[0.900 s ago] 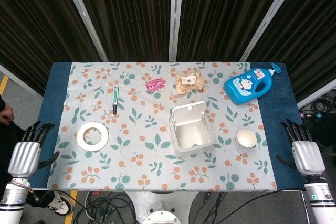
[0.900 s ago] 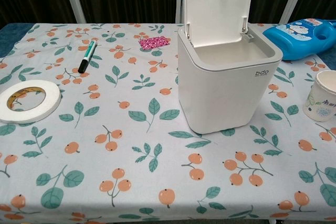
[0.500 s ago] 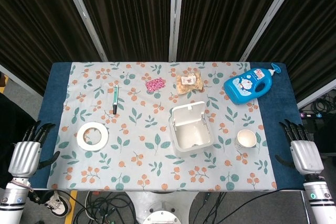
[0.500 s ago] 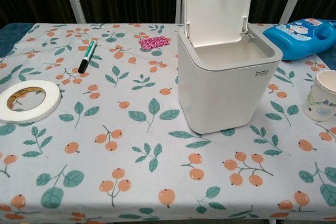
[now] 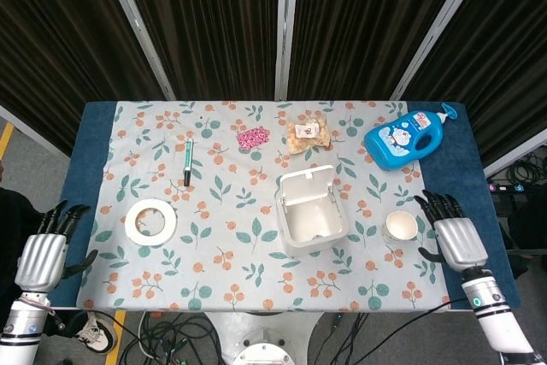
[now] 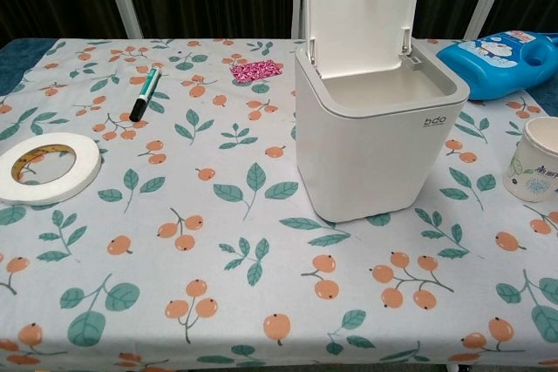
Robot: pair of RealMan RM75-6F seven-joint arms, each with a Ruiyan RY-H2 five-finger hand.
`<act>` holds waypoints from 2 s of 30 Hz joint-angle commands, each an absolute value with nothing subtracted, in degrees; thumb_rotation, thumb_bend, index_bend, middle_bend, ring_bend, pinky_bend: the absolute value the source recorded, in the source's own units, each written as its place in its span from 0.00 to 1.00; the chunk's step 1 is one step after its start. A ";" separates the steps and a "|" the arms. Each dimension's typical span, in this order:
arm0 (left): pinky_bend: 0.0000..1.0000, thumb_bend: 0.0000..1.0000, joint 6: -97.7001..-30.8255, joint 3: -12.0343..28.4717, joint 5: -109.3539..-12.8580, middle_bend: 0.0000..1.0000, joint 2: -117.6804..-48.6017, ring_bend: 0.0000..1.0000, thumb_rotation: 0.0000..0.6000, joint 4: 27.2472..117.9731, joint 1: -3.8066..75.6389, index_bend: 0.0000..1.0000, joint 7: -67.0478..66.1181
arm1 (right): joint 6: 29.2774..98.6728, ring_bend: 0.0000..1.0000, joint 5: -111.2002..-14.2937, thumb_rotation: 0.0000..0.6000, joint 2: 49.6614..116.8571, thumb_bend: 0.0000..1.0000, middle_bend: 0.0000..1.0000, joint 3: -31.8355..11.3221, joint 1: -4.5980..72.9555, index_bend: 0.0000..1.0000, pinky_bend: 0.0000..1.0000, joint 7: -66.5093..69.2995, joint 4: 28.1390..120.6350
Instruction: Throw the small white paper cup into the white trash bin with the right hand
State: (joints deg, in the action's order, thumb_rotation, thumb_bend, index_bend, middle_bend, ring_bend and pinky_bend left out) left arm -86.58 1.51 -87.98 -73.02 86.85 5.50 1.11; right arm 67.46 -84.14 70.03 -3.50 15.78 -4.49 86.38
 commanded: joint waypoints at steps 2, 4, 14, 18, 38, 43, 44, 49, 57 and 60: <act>0.13 0.23 -86.68 1.50 -87.86 0.16 -72.89 0.03 1.00 86.78 5.35 0.17 1.13 | 64.31 0.00 -82.75 1.00 72.04 0.09 0.01 -3.69 18.02 0.00 0.01 -7.18 86.78; 0.13 0.23 -86.41 1.56 -87.56 0.16 -72.72 0.03 1.00 86.80 5.38 0.17 1.19 | 63.26 0.00 -81.95 1.00 72.73 0.10 0.03 -3.82 18.70 0.00 0.05 -8.17 86.81; 0.13 0.23 -86.13 1.63 -87.28 0.16 -72.81 0.03 1.00 86.66 5.38 0.17 1.47 | 62.58 0.13 -81.29 1.00 74.54 0.21 0.21 -3.95 20.26 0.03 0.39 -9.24 86.27; 0.13 0.23 -85.96 1.59 -87.30 0.16 -72.83 0.03 1.00 86.58 5.42 0.17 1.53 | 62.77 0.22 -81.44 1.00 74.69 0.25 0.30 -3.44 20.25 0.20 0.47 -9.06 85.85; 0.13 0.23 -86.92 2.06 -87.89 0.16 -71.68 0.03 1.00 88.03 5.45 0.17 1.30 | 73.49 0.30 -90.35 1.00 65.98 0.26 0.35 -7.20 21.42 0.41 0.51 -3.46 95.83; 0.13 0.23 -86.86 2.16 -87.87 0.16 -71.45 0.03 1.00 88.35 5.54 0.17 1.15 | 75.71 0.30 -92.11 1.00 60.78 0.26 0.35 -10.42 22.78 0.41 0.51 -6.62 103.82; 0.13 0.23 -86.79 2.18 -87.84 0.16 -71.44 0.03 1.00 88.41 5.59 0.17 1.13 | 75.60 0.31 -92.27 1.00 60.09 0.26 0.35 -10.85 23.15 0.41 0.51 -6.96 105.11; 0.13 0.23 -86.57 2.18 -87.92 0.16 -71.77 0.03 1.00 88.36 5.77 0.17 1.08 | 73.19 0.30 -93.01 1.00 59.40 0.25 0.35 -11.71 25.69 0.41 0.50 -7.18 109.53; 0.13 0.23 -86.37 2.19 -87.69 0.16 -72.15 0.03 1.00 87.64 5.82 0.17 1.61 | 70.43 0.30 -94.76 1.00 64.76 0.21 0.32 -10.99 29.24 0.37 0.48 -5.87 109.20; 0.13 0.23 -86.30 2.08 -87.58 0.16 -72.22 0.03 1.00 87.33 5.72 0.17 1.85 | 69.28 0.26 -94.20 1.00 66.92 0.18 0.30 -10.84 30.37 0.30 0.45 -5.82 108.51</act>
State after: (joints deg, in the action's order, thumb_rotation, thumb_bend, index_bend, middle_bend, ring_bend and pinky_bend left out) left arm -86.31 2.09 -87.60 -72.21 87.35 5.73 1.83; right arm 69.91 -94.41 66.08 -11.00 29.73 -5.93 108.93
